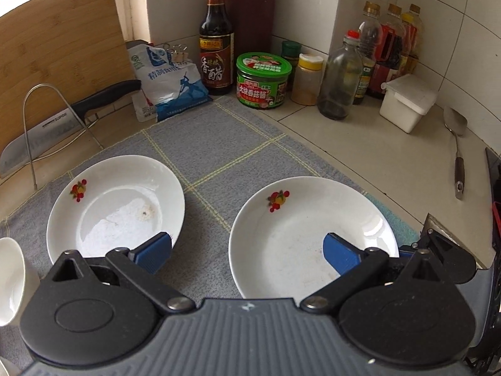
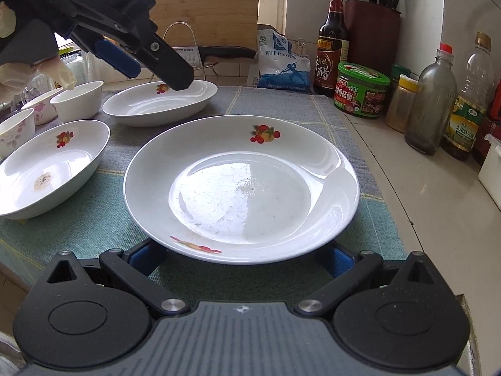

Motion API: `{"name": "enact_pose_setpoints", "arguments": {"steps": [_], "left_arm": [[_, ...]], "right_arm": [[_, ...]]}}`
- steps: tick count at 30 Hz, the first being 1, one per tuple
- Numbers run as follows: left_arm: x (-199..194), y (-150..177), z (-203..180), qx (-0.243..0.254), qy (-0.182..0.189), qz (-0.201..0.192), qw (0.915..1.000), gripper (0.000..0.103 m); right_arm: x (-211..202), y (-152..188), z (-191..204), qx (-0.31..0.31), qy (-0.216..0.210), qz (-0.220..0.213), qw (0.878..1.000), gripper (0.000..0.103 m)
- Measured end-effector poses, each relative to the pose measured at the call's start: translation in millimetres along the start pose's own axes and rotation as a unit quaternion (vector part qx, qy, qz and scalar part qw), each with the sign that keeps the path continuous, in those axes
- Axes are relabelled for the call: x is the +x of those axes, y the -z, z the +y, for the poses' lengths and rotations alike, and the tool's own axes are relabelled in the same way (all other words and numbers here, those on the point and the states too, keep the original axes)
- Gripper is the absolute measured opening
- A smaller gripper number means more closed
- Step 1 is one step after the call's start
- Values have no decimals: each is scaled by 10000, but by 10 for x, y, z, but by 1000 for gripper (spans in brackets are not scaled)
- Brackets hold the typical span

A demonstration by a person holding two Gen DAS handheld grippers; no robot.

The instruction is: Organize plates and bowls

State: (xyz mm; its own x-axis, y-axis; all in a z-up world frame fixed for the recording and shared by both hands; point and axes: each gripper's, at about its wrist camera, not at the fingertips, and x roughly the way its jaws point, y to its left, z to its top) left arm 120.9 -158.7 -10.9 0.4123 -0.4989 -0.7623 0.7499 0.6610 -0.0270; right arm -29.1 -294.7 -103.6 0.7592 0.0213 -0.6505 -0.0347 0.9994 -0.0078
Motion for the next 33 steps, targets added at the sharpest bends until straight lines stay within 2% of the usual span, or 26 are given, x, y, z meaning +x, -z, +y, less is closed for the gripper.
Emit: {"name": "enact_pose_setpoints", "arguments": {"steps": [7, 11, 13, 17, 19, 28, 33], "left_arm": [[408, -213, -95, 647, 236, 331, 9971, 101], [661, -295, -90, 772, 448, 698, 9936, 98], [763, -334, -96, 861, 544, 878, 9909, 88], [941, -385, -113, 986, 806, 1259, 9838, 80], [1011, -393, -120, 1020, 872, 1439, 9805, 72], [1151, -407, -111, 1270, 1158, 1845, 9677, 70], [1182, -409, -101, 1306, 1235, 1916, 9649, 70]], "right_arm": [[-11, 38, -70, -163, -210, -144, 9995, 103], [-5, 41, -83, -196, -237, -174, 9994, 103], [0, 32, -87, -219, -251, -160, 9993, 103], [8, 46, -107, -257, -301, -216, 9990, 103], [9, 54, -112, -274, -322, -247, 9988, 103], [25, 21, -113, -331, -377, -183, 9986, 103], [36, -19, -103, -327, -353, -87, 9988, 103]]}}
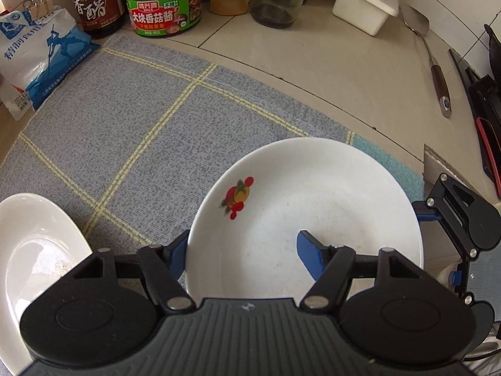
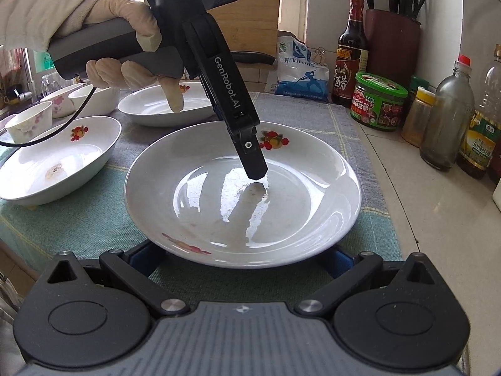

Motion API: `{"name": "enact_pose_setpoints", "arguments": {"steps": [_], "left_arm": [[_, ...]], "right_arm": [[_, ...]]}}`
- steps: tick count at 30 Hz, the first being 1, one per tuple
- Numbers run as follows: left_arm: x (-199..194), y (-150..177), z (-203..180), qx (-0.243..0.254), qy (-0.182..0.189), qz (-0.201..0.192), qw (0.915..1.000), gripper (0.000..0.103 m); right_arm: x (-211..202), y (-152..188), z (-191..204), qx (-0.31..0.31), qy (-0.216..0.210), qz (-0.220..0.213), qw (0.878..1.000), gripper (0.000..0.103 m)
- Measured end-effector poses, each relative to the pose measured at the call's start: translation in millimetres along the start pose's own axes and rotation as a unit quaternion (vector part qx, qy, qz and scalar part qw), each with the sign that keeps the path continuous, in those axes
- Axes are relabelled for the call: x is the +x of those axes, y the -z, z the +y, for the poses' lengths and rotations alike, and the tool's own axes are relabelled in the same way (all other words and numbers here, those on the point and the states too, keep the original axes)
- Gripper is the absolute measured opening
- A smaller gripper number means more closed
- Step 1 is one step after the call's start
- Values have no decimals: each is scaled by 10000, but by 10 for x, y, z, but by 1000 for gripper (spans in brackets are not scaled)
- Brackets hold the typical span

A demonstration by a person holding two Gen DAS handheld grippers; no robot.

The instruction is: Organize plates and bowls

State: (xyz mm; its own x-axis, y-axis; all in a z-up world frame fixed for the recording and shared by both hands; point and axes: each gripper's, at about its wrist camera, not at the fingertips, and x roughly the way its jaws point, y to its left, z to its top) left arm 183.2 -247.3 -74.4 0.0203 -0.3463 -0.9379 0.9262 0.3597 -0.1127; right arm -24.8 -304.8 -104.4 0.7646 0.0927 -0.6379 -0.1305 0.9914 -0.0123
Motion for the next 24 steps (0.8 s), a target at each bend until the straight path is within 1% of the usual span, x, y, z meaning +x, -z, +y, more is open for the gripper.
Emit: {"name": "enact_pose_setpoints", "arguments": {"steps": [7, 12, 17, 24], "left_arm": [[14, 11, 11, 60, 27, -41, 10000, 70], [-29, -15, 60, 10, 56, -160, 9999, 70], [-39, -102, 146, -64, 43, -274, 9996, 70], [-4, -301, 262, -117, 32, -402, 9991, 70]], "right_arm": [[14, -52, 30, -87, 144, 95, 9998, 103], [17, -143, -19, -76, 110, 129, 9998, 103], [72, -244, -72, -191, 123, 176, 9996, 103], [232, -378, -271, -290, 90, 221, 9993, 103]]}}
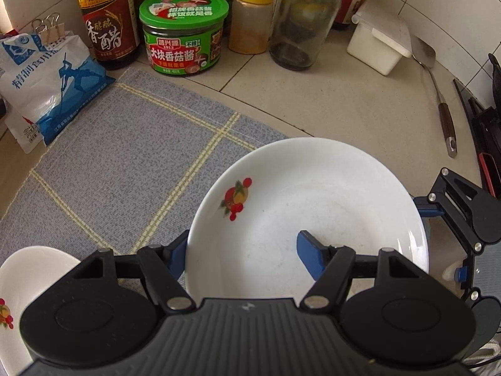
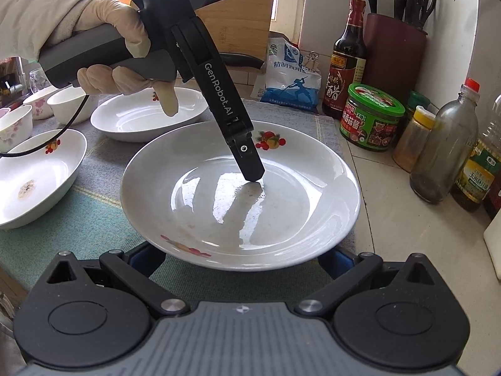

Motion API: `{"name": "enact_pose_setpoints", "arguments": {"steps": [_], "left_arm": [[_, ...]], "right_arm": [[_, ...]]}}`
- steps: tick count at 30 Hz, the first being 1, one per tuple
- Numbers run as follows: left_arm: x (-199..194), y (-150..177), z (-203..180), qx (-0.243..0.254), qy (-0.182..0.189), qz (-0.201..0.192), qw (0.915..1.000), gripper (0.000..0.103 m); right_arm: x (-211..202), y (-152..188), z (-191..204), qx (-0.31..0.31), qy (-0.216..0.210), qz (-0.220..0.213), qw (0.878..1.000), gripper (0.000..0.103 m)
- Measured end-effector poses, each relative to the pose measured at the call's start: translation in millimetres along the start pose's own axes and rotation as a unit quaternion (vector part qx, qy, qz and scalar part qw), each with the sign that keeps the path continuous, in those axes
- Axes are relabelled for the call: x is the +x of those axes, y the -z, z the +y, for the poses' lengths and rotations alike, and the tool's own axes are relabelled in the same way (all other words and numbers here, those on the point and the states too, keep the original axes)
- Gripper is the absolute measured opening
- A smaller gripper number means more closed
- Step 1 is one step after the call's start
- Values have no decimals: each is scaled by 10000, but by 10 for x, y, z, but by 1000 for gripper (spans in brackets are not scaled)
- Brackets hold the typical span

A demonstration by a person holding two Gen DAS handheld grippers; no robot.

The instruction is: Organize plates and bowls

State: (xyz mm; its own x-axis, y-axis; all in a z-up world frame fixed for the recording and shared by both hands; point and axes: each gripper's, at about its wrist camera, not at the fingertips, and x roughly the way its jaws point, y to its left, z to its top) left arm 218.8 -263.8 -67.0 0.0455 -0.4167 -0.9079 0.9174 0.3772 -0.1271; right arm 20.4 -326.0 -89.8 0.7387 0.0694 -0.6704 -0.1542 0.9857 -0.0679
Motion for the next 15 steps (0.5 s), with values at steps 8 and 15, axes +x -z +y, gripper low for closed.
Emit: {"name": "enact_pose_setpoints", "arguments": {"steps": [8, 15], "left_arm": [[124, -242, 145, -50, -42, -65, 10000, 70], [205, -378, 268, -99, -82, -118, 9998, 70]], "right_arm": [[214, -129, -267, -34, -54, 52, 10000, 103], [386, -206, -441, -11, -150, 55, 9999, 103]]}}
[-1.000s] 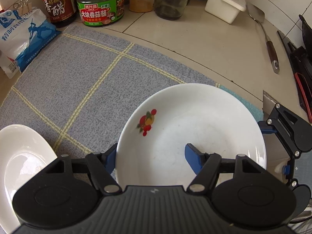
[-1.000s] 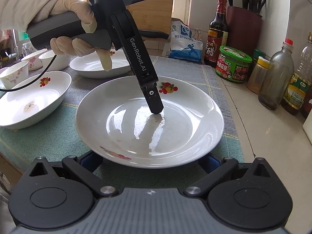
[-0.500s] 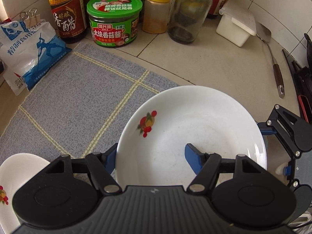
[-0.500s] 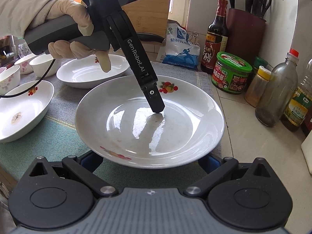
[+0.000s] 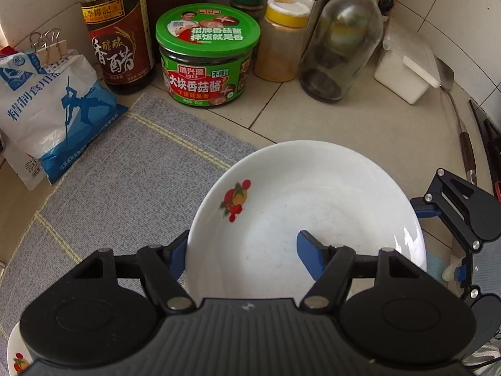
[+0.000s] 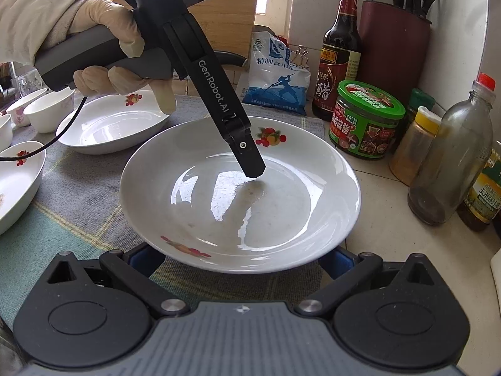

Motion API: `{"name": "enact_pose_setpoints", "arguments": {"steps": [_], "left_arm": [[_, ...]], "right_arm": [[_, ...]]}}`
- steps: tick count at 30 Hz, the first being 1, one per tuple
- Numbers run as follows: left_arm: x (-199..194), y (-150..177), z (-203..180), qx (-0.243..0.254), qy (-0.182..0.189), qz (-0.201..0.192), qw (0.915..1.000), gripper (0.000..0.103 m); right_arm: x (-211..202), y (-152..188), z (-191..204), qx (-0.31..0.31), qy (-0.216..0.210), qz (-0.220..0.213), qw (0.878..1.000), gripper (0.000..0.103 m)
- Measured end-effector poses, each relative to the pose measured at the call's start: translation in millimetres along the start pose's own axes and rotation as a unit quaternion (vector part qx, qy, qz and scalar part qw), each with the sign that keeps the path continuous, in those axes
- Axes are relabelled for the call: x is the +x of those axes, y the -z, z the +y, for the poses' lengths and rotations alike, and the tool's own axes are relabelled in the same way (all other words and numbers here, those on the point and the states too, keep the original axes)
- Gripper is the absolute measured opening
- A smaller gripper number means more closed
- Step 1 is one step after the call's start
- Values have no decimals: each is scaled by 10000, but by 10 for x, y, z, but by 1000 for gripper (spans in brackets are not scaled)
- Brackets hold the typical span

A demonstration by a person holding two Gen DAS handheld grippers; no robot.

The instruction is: Organize plates and bowls

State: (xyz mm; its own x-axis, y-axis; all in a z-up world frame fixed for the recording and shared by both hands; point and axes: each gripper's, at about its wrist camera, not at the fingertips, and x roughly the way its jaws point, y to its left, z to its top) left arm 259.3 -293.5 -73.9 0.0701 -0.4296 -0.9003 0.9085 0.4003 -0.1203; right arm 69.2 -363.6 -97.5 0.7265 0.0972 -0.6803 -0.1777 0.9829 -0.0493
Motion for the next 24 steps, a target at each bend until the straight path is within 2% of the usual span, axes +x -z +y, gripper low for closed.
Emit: {"name": "enact_pose_setpoints", "arguments": {"steps": [17, 24], "left_arm": [[151, -54, 49, 26, -1, -53, 10000, 70], [-15, 3, -9, 38, -153, -250, 9996, 78]], "right_arm": [[152, 9, -83, 45, 30, 158, 9999, 103], [101, 16, -50, 83, 118, 155, 9998, 103]]}}
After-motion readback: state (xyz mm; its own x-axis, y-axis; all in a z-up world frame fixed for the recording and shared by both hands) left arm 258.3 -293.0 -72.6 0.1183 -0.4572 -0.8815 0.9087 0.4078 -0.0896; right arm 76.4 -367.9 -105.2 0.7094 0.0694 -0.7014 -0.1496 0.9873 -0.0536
